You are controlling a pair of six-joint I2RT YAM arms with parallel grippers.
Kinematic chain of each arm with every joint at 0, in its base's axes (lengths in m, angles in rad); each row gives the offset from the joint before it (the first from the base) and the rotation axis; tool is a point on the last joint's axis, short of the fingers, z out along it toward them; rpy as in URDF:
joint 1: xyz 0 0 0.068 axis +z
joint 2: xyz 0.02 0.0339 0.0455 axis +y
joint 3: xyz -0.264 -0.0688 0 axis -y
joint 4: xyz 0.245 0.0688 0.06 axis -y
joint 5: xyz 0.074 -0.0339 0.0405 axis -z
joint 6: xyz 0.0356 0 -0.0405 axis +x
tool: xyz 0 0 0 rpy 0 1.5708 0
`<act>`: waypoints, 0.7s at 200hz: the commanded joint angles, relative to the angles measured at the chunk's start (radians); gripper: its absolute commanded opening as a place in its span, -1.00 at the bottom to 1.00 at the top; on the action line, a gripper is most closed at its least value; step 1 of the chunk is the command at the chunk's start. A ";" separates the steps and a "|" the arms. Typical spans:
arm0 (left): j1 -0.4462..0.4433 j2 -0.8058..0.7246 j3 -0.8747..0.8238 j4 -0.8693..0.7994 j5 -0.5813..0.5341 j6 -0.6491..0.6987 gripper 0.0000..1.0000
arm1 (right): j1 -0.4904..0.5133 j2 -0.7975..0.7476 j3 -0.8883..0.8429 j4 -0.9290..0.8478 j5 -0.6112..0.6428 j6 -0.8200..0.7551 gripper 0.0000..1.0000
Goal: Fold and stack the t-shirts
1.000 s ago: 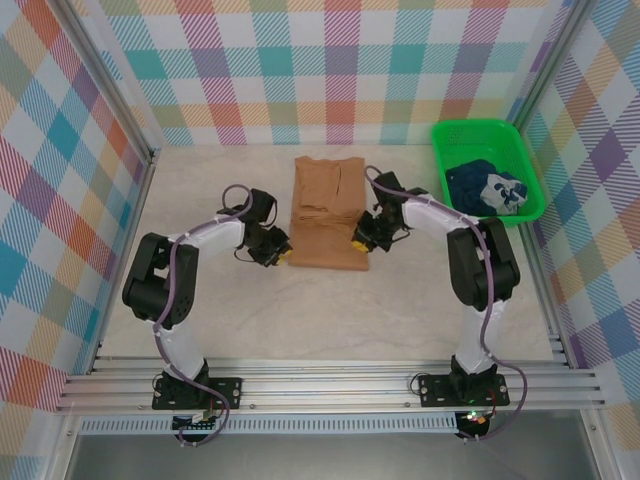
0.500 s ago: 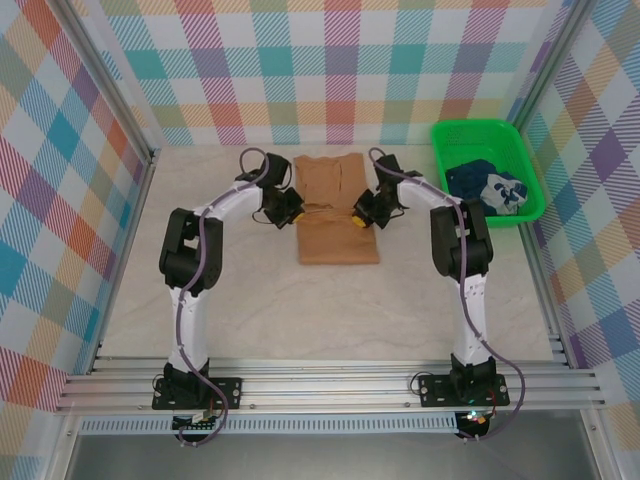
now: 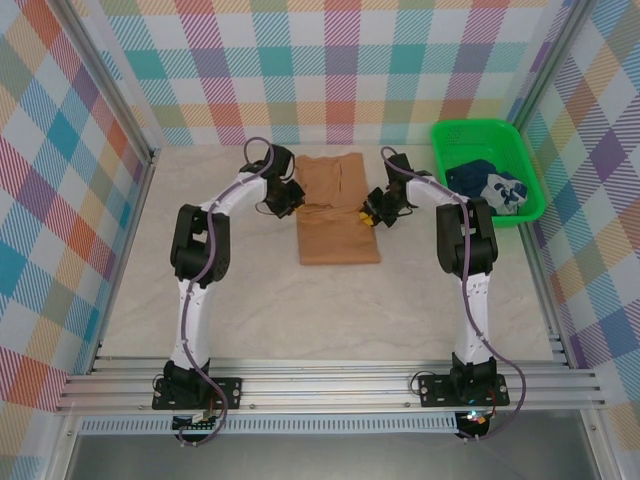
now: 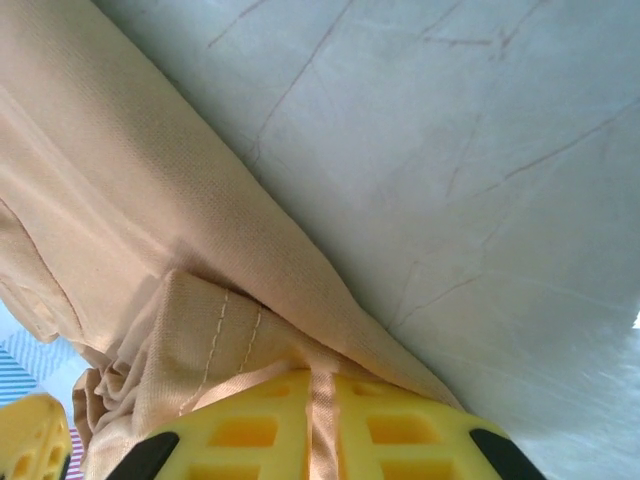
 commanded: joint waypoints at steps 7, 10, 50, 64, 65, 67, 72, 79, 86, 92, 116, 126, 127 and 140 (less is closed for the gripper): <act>0.004 -0.217 -0.161 0.050 -0.043 -0.038 -0.76 | 0.002 -0.032 -0.014 -0.019 -0.003 0.011 -0.69; 0.001 -0.228 -0.180 0.056 -0.038 -0.043 -0.77 | 0.002 -0.034 -0.014 -0.018 -0.002 0.012 -0.68; -0.029 -0.212 -0.266 0.127 0.113 -0.060 -0.90 | 0.006 -0.042 -0.008 -0.050 0.007 0.000 -0.66; -0.032 -0.174 -0.255 0.146 0.139 -0.074 -0.91 | 0.010 -0.038 -0.015 -0.058 0.007 -0.002 -0.65; -0.032 -0.170 -0.254 0.148 0.142 -0.075 -0.91 | 0.010 -0.037 -0.015 -0.059 0.007 -0.002 -0.65; -0.032 -0.166 -0.251 0.153 0.145 -0.079 -0.91 | 0.008 -0.037 -0.016 -0.058 0.007 -0.002 -0.65; -0.034 -0.152 -0.243 0.164 0.158 -0.085 -0.92 | 0.010 -0.037 -0.021 -0.060 0.007 -0.004 -0.65; -0.035 -0.130 -0.221 0.167 0.170 -0.093 -0.92 | 0.011 -0.037 -0.027 -0.062 0.009 -0.003 -0.64; -0.039 -0.109 -0.195 0.165 0.179 -0.094 -0.93 | 0.011 -0.036 -0.031 -0.067 0.010 -0.004 -0.64; -0.042 -0.091 -0.170 0.163 0.184 -0.094 -0.94 | 0.012 -0.035 -0.035 -0.069 0.010 -0.005 -0.63; -0.052 -0.019 -0.068 0.125 0.198 -0.088 -0.95 | 0.011 -0.028 -0.040 -0.085 0.020 -0.018 -0.63; -0.054 0.010 -0.024 0.099 0.188 -0.079 -0.95 | 0.011 -0.026 -0.041 -0.093 0.025 -0.024 -0.63; -0.053 0.013 -0.019 0.095 0.188 -0.077 -0.95 | 0.011 -0.027 -0.042 -0.093 0.025 -0.025 -0.63; -0.048 0.048 0.036 0.056 0.155 -0.065 -0.96 | 0.011 -0.028 -0.048 -0.101 0.029 -0.030 -0.64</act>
